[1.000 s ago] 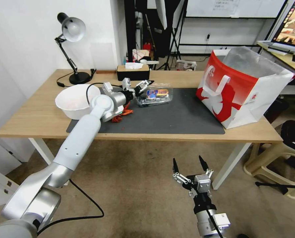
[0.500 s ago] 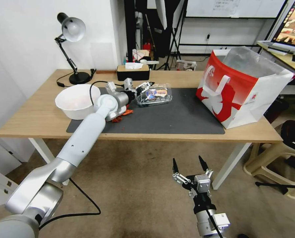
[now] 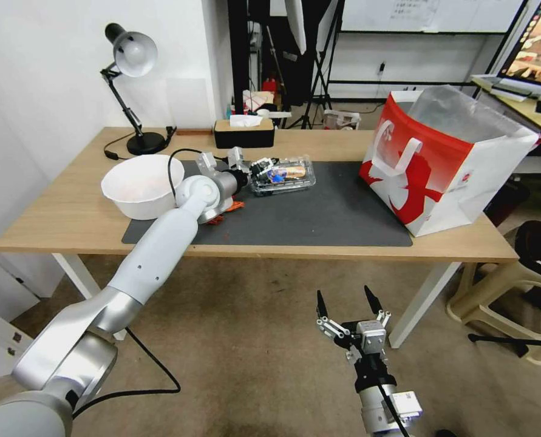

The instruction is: Close the takeout container lid, then place the container into the takeout bag.

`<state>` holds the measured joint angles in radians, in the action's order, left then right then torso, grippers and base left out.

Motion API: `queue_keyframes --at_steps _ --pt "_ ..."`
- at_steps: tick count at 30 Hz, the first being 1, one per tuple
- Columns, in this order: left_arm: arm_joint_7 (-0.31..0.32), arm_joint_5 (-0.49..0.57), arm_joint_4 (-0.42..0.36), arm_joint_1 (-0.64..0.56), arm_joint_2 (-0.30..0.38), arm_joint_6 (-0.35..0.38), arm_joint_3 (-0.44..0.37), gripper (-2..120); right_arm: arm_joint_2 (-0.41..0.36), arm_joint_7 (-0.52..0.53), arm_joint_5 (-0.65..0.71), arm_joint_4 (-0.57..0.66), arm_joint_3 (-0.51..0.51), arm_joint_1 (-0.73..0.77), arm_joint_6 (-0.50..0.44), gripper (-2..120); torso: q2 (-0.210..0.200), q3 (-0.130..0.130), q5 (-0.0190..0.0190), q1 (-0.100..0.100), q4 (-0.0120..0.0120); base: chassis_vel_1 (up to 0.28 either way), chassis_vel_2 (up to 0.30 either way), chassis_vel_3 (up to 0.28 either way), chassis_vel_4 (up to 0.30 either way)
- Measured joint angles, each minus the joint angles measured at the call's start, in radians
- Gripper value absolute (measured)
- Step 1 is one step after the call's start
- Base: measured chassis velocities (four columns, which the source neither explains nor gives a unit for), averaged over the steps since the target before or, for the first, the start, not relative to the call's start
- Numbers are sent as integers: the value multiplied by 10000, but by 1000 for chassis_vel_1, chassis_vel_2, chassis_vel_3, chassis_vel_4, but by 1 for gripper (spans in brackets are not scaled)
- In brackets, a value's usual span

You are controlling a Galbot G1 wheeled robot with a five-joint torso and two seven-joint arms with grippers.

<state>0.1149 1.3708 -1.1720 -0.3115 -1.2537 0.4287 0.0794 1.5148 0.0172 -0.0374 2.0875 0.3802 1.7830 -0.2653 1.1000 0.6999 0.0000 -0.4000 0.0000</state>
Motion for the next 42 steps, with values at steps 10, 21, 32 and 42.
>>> queue_keyframes --at_steps 10,21,32,42 --pt "209 -393 251 28 6 -92 142 7 -72 -76 348 204 14 -29 146 100 0 1 0 1 0 0 0 0 0" --pt "278 -506 226 103 23 -77 216 0 -912 -286 3810 1133 81 -935 1394 100 0 0 1 1 -1 0 0 0 0" --pt "282 -466 341 120 82 -19 202 0 -3048 1328 10088 -251 -158 -5370 3281 100 1 2 2 0 0 0 0 0 0" --pt "279 -431 371 74 118 -14 162 0 -3503 1914 11103 -1420 -827 -7540 4085 100 0 3 0 -2 2 0 0 0 0"
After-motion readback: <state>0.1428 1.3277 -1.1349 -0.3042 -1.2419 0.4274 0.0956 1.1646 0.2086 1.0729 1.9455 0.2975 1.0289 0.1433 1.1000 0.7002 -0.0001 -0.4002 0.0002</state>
